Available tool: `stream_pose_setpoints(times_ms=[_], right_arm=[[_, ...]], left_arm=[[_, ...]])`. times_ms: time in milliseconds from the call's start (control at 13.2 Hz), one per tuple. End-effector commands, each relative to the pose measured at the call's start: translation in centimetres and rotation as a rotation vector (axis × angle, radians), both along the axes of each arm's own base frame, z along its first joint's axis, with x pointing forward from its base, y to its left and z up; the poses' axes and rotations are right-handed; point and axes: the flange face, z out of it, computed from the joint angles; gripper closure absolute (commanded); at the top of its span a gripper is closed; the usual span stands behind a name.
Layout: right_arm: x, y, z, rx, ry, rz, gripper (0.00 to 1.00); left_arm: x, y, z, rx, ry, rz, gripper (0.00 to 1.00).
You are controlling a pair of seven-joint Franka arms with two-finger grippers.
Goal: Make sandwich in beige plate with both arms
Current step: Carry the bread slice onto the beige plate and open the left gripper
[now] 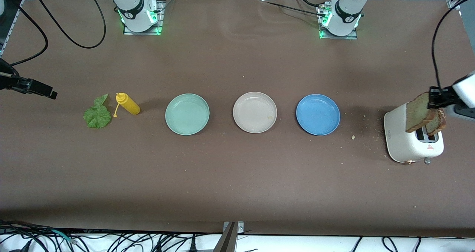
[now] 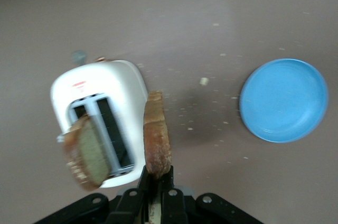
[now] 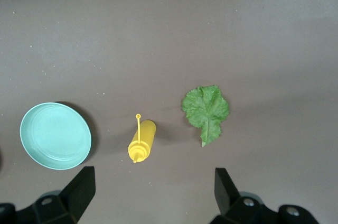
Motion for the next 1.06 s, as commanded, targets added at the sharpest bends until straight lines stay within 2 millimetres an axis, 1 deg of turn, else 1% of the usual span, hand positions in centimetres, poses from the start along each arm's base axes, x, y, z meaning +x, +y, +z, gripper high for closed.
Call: stream_pose_setpoints(times_ms=[0,152,304,456,608,759,911,987], right_arm=[[-0.5,-0.1,0.3,0.014,0.003,0.004,0.0],[-0.5,-0.2,0.3,0.013,0.003,0.004,0.0],[-0.5,-0.2,0.3,0.011,0.003,0.003,0.0],[-0.5,-0.2,0.3,0.011,0.003,0.001,0.0],[-0.5,-0.2,0.3,0.011,0.003,0.0,0.0],[-0.5,-0.2,0.3,0.009,0.003,-0.002,0.0],[-0.4,-0.3,0.3,0.003,-0.001,-0.002,0.0],[-0.3,-0.3,0.3,0.001,-0.004,0.0,0.0]], left_arm=[[0.5,-4.5,-2.0,-0.166,0.06,-0.024,1.0],[1.2,-9.2,-5.3,-0.305,0.127,-0.048,1.0],[1.6,-14.8,-8.1,-0.448,0.191,-0.054,1.0],[1.6,-20.6,-10.0,-0.555,0.25,0.009,1.0],[1.0,-26.9,-11.5,-0.646,0.301,0.052,1.0],[-0.2,-32.5,-14.2,-0.725,0.347,0.064,1.0],[-0.8,-35.5,-16.8,-0.73,0.355,0.04,1.0],[-0.7,-35.8,-18.2,-0.731,0.362,0.049,1.0]])
